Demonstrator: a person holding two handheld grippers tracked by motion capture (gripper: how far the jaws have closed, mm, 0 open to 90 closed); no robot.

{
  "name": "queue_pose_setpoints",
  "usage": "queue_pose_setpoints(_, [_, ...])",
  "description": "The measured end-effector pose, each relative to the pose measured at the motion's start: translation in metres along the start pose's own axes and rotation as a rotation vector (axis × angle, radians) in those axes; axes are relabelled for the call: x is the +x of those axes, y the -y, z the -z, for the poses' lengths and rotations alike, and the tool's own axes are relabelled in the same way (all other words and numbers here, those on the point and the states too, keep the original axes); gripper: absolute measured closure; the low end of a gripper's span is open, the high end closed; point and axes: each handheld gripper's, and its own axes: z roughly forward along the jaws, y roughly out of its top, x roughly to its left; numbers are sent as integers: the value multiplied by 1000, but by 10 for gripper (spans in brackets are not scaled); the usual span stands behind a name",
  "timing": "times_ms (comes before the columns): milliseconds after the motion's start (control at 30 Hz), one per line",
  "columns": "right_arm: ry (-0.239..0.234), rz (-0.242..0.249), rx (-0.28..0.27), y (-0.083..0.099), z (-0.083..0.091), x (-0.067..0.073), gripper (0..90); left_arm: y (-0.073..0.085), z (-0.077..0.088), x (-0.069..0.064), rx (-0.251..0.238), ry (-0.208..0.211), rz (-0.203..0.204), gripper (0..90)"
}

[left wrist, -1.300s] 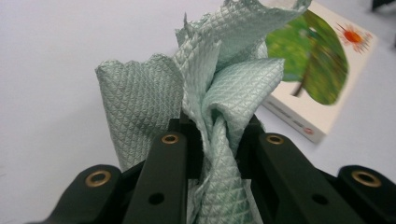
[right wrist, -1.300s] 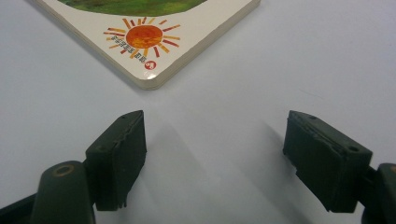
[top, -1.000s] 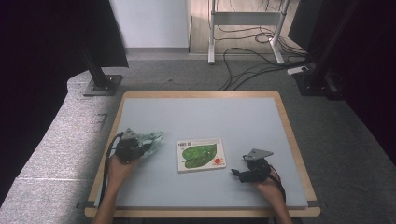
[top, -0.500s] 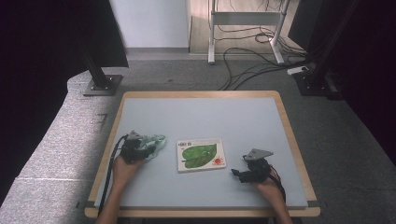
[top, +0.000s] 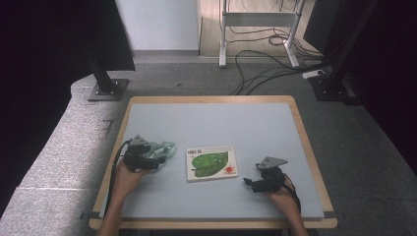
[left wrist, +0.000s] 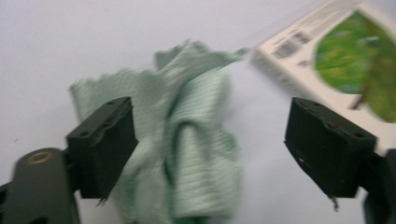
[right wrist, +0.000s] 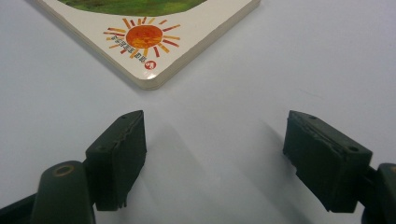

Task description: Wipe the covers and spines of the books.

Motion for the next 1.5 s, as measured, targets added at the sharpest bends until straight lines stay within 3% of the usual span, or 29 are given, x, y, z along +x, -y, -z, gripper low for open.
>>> queue_pose_setpoints(133, [0, 0, 0, 0, 0, 0, 207, -7, 2, -14, 0, 46, -37, 151])
queue_pose_setpoints(333, [-1, 0, 0, 0, 0, 0, 207, -17, -12, -30, -1, 122, -70, 146])
queue_pose_setpoints(600, [-1, -1, 1, 0, 0, 0, 208, -29, -40, -44, 9, 137, -154, 117])
queue_pose_setpoints(833, [-1, 4, 2, 0, 0, 0, 208, -40, -64, -53, 17, 170, -183, 89])
queue_pose_setpoints(933, [7, 15, -1, 0, 1, 1, 209, -45, -77, -55, 50, 169, -203, 82])
queue_pose_setpoints(1200, [9, 1, -24, -3, 1, 5, 185, -48, -109, -50, 88, 164, -204, 87])
queue_pose_setpoints(1267, [-14, -3, -46, -6, 0, 8, 176, -47, -114, -49, 79, 175, -197, 88])
queue_pose_setpoints(1367, [-30, 26, -49, -12, -4, 15, 159, -45, -119, -47, 78, 183, -186, 88])
queue_pose_setpoints(1500, [-38, 20, -46, -17, -15, 21, 146, -44, -123, -46, 75, 217, -164, 86])
